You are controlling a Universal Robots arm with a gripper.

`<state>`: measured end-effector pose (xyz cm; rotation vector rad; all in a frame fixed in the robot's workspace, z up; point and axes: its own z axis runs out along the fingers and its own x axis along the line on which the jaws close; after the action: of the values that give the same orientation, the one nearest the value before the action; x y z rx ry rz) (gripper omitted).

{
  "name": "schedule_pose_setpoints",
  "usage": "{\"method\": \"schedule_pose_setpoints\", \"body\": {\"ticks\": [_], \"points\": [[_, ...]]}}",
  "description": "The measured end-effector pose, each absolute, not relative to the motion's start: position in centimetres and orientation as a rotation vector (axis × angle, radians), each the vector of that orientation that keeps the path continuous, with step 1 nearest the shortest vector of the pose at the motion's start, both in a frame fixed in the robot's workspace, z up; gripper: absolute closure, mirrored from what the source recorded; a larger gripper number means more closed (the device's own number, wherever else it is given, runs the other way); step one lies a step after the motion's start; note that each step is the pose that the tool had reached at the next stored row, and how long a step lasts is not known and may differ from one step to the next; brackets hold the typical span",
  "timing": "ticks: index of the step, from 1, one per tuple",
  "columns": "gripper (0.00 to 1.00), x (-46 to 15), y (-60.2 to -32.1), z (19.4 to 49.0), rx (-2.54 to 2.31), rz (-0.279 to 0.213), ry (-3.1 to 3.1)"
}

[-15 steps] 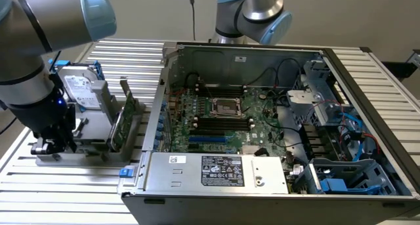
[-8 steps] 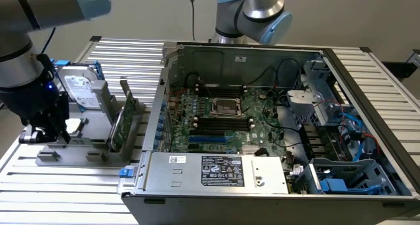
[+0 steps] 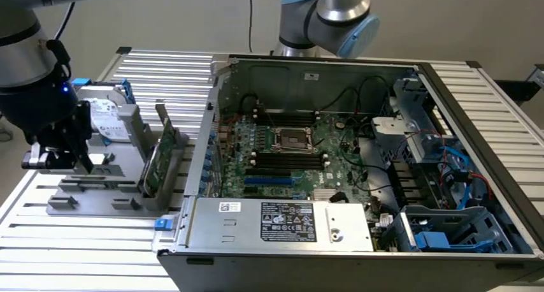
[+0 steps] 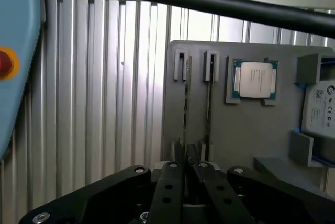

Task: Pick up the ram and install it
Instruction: 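Pick up the ram and move it above insertion slot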

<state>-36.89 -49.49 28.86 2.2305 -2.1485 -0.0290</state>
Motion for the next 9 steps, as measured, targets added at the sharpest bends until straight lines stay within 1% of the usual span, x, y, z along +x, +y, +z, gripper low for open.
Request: {"method": "schedule_pose_setpoints", "body": {"ticks": [9], "points": [[0.86,-33.1,-49.3,32.9,2.231,-0.029,-2.148]]}}
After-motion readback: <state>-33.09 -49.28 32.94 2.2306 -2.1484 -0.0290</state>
